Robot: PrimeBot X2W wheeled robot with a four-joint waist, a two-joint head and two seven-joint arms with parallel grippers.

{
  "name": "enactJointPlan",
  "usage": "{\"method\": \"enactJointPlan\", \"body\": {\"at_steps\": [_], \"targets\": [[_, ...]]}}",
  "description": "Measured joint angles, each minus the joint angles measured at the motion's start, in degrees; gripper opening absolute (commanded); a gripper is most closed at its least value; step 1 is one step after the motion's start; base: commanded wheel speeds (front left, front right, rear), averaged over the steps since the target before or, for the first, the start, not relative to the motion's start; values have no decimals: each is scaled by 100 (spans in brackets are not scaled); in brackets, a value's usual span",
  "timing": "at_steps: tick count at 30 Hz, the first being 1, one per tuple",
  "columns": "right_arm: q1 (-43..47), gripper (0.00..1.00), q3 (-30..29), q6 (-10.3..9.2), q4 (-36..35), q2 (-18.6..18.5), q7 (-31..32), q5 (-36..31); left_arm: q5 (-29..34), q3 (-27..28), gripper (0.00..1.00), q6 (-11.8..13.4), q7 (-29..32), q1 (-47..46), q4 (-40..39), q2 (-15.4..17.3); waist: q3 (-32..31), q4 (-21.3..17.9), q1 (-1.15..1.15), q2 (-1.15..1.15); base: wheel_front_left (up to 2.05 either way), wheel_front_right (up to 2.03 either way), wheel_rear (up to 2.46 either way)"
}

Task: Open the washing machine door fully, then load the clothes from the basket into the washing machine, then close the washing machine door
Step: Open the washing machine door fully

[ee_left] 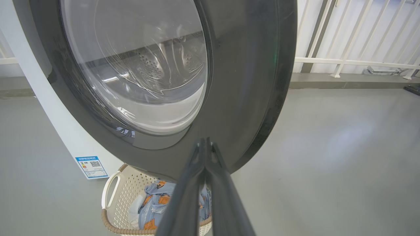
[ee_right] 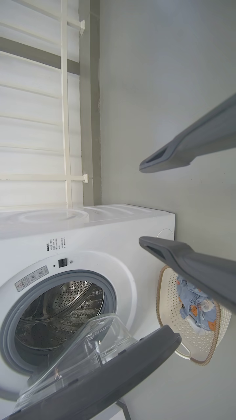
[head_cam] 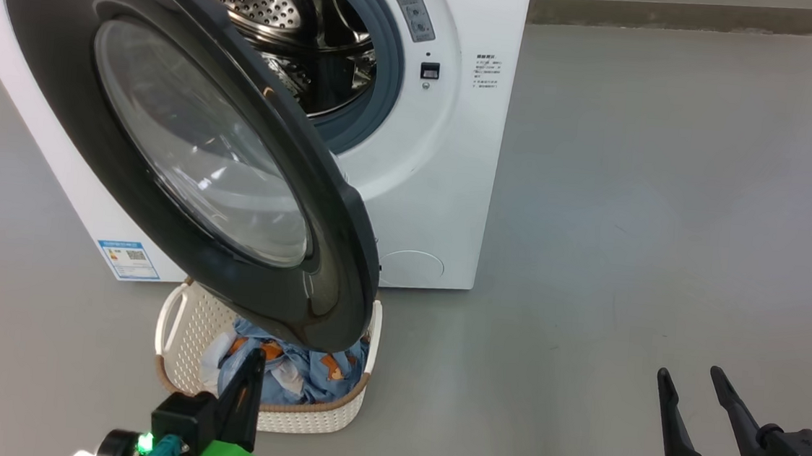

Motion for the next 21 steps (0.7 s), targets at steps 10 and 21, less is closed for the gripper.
{"method": "enactJointPlan", "body": {"at_steps": [10,21], "targets": [[0,100,-7,0,7,11,-2,1,4,171,0,9,0,-113,0,-1,28,-5,0,0,0,0,0],[0,100,-3,0,1,44,-2,2,282,498,0,266,-1,-932,-499,-7,69,2,0,0,0,0,0]]}}
